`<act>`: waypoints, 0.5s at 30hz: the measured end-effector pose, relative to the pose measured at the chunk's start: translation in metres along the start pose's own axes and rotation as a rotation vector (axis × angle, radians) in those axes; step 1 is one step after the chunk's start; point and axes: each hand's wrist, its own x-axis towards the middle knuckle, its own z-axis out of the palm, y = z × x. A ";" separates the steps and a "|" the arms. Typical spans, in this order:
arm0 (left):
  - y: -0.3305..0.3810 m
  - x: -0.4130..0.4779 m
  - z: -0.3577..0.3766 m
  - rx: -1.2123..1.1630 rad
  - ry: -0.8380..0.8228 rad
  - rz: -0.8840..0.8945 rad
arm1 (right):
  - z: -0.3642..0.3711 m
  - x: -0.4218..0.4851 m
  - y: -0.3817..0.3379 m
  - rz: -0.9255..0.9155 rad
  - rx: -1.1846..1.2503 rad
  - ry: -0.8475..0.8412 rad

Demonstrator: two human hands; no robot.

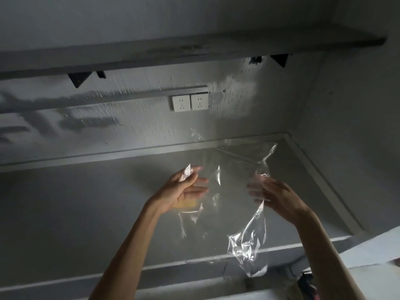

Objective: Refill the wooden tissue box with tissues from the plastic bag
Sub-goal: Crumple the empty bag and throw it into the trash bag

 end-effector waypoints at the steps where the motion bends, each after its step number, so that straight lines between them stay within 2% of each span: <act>1: -0.001 -0.005 0.003 0.035 -0.077 -0.030 | -0.006 -0.003 -0.001 -0.032 0.042 0.014; 2: -0.002 -0.010 0.007 0.069 -0.120 -0.053 | -0.013 -0.004 -0.005 -0.062 0.089 0.037; 4: -0.006 -0.017 0.015 0.113 -0.092 -0.044 | -0.029 -0.008 -0.011 -0.035 0.149 0.053; 7: -0.014 -0.023 0.027 0.101 0.013 0.013 | -0.046 -0.021 -0.010 0.064 -0.017 -0.019; 10: -0.011 -0.026 0.033 0.105 0.013 0.069 | -0.053 -0.033 -0.012 0.022 -0.087 0.030; 15: 0.003 -0.029 0.036 0.166 0.083 0.239 | -0.051 -0.037 -0.018 -0.019 0.073 -0.014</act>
